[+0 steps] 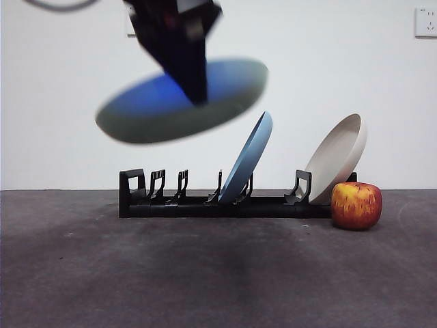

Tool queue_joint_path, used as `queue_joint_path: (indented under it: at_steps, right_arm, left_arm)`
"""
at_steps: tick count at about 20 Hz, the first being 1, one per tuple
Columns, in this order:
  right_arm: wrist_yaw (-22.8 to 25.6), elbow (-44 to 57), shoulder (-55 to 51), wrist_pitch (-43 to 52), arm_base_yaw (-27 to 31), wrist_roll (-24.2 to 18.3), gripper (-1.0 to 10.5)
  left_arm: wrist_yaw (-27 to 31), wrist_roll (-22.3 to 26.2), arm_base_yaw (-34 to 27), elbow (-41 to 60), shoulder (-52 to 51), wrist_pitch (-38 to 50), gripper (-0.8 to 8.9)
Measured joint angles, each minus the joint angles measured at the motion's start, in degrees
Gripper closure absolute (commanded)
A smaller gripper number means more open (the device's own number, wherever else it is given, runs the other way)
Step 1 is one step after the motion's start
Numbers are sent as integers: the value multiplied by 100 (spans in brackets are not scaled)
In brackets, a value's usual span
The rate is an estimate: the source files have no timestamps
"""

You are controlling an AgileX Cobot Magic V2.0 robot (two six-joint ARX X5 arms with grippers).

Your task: Take the green plate from the plate rack,put the plate on the table,take the apple from the table,put the apple in the plate

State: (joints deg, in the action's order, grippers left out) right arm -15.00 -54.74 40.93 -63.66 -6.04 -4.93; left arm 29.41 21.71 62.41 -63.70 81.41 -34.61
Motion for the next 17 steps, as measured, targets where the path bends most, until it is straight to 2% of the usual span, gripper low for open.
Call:
queue_joint_path:
  at_steps: [6,13,17]
  right_arm:
    - [0,0,0,0,0,0,256]
    - [0,0,0,2,0,2,256]
    - [0,0,0,4,0,2,256]
  left_arm:
    - [9,645,81,680,940,1523,819]
    - [13,883,149,680,1923,1945,819]
    - [105,940,164,678,2059,1974,812]
